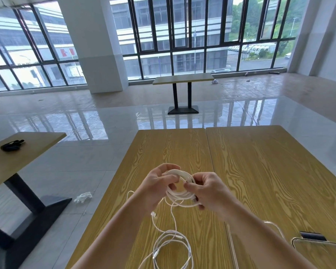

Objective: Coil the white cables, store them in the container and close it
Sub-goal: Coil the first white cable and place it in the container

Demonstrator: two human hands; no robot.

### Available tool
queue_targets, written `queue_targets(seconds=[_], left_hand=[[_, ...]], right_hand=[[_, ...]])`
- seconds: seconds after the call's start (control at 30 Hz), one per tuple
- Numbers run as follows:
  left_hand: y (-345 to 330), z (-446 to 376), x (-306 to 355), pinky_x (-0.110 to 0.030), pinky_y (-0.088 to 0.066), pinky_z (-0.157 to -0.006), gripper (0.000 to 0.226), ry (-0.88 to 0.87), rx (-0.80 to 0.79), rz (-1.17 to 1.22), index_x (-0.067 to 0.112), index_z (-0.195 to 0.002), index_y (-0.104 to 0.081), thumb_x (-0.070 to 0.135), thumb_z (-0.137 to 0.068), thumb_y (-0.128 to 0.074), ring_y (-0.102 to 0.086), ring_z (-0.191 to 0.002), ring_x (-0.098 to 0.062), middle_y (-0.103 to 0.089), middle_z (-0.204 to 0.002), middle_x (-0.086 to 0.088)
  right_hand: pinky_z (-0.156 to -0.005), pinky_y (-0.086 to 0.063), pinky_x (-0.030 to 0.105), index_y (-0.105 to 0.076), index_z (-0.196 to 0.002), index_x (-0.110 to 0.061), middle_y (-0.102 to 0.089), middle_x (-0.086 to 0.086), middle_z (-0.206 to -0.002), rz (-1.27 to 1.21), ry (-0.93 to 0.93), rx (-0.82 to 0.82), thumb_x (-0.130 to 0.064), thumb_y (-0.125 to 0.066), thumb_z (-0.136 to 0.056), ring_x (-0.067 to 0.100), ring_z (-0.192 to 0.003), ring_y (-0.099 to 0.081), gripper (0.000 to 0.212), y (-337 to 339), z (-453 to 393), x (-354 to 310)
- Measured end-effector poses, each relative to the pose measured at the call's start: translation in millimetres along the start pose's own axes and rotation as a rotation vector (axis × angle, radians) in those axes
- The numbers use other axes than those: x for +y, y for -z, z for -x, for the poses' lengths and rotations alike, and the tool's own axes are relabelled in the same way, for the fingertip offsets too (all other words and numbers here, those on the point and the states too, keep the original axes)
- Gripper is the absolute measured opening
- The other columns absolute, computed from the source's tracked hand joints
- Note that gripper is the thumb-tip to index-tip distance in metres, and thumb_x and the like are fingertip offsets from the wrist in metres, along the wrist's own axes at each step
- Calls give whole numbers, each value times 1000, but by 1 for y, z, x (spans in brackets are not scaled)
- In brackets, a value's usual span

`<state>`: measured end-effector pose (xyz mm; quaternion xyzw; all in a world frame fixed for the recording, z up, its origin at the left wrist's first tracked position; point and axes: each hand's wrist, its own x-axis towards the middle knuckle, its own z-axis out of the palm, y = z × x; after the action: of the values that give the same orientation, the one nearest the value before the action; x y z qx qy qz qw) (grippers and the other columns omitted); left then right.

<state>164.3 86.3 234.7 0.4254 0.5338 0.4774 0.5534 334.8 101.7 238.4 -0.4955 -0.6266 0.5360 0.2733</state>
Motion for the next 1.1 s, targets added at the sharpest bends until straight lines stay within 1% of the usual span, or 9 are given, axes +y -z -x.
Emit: queue_targets(seconds=[0.17,0.27,0.37,0.5,0.6,0.7,0.87,1.0,1.1], left_hand=[[8,2,10,-29,-48,-62,16,120,-129,-97,10,-109,-69,11,-94,-63,-56,-61,-14,-63,-77,-5],[10,4,14,-29,-49,-65,23,185,-211,-79,9,-112,-70,22,-94,-64,-56,-65,-16,-62,-79,-7],[6,4,16,-28,-49,-61,34,236,-177,-153,8,-109,-72,38,-97,-58,-54,-66,-18,-59,-82,-10],[0,2,12,-21,-41,-49,28,195,-92,-110,4,-99,-70,28,-100,-55,-42,-50,-11,-49,-62,-1],[-1,0,6,-20,-35,-42,23,107,-44,67,6,-93,-66,20,-101,-52,-30,-44,-8,-36,-54,3],[-1,-1,1,-20,-32,-39,23,48,23,210,6,-90,-66,19,-101,-51,-26,-43,-8,-32,-53,3],[-1,-1,-1,-19,-33,-40,24,1,146,471,6,-87,-69,18,-100,-53,-28,-40,-7,-32,-51,4],[-5,-6,-1,-17,-31,-39,24,-17,206,667,3,-93,-68,19,-100,-52,-28,-40,-6,-32,-50,4],[-12,-8,-1,-17,-33,-36,22,-21,222,750,3,-92,-66,18,-101,-52,-27,-39,-6,-30,-51,3]], right_hand=[[-43,-41,23,-74,-89,-19,-64,-1,-69,107,39,-64,-29,-66,-92,8,-50,-49,14,2,0,0],[-43,-40,22,-74,-86,-17,-60,-6,-62,176,77,-91,-30,-66,-92,6,-46,-47,15,2,1,-2],[-45,-40,22,-73,-83,-17,-60,-6,-64,237,115,-111,-33,-68,-91,7,-50,-48,18,3,2,-3],[-46,-44,22,-73,-87,-18,-62,-5,-65,198,132,-115,-35,-69,-91,6,-49,-52,17,5,1,-1],[-52,-51,23,-74,-91,-16,-70,-4,-69,-9,95,-83,-31,-75,-87,7,-55,-61,16,7,0,2],[-60,-57,25,-73,-96,-4,-74,7,-79,-263,18,-65,-14,-80,-82,14,-66,-68,19,13,-2,6],[-60,-62,27,-70,-99,2,-71,17,-86,-781,-92,13,14,-72,-74,21,-69,-71,28,17,1,17],[-62,-63,27,-66,-97,2,-73,19,-84,-1073,-77,53,13,-71,-63,23,-71,-72,36,8,2,28],[-61,-63,27,-69,-86,1,-72,17,-80,-1035,-64,86,10,-74,-62,22,-67,-71,27,1,3,28]])
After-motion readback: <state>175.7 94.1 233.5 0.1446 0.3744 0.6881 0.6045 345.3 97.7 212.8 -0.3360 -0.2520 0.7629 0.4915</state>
